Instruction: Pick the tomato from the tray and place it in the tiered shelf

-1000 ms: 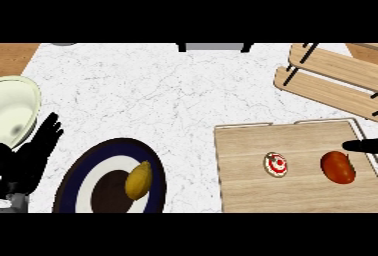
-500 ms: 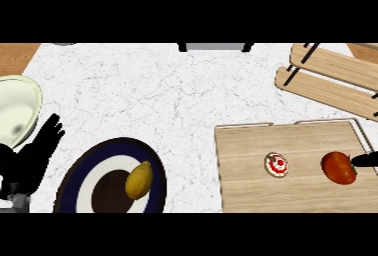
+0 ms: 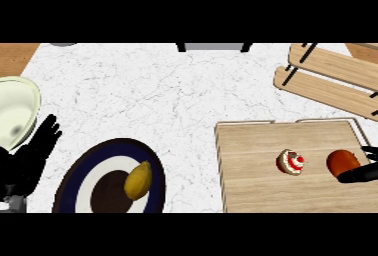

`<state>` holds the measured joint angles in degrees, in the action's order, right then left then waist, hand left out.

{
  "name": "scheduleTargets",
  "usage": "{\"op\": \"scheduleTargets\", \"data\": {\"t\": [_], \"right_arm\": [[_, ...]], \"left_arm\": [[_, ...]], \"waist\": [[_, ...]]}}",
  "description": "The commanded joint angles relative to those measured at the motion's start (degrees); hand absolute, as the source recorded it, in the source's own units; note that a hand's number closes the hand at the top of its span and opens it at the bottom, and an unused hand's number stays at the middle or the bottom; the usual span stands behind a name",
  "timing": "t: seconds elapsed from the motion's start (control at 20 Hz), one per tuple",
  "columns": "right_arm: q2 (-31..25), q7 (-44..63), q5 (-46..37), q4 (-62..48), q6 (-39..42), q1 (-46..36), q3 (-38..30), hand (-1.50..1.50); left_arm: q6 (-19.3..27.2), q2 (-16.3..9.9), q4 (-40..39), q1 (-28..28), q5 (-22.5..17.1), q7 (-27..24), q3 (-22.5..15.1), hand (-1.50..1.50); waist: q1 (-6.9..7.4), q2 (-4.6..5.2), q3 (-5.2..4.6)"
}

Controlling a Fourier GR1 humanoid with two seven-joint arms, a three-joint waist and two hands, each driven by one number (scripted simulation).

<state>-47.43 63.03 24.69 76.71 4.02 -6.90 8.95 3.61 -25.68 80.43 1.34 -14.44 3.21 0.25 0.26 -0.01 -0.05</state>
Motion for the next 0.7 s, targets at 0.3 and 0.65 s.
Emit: {"op": "scheduleTargets", "data": {"t": [0.3,0.65], "right_arm": [[4.19,1.63,-5.02,-2.81,2.58,0.88,-1.37,-1.5],[7.75,-0.62,-5.89,-5.95,1.94,0.94,-0.89,-1.5]], "left_arm": [[-1.91,2.13,3.99,3.93,2.01,0.34,1.74,0.0],[-0.73,2.08,6.48,0.4,1.93,6.84,2.77,0.0]], "waist": [[0.05,-0.05,0.05],[0.03,-0.04,0.08]]}}
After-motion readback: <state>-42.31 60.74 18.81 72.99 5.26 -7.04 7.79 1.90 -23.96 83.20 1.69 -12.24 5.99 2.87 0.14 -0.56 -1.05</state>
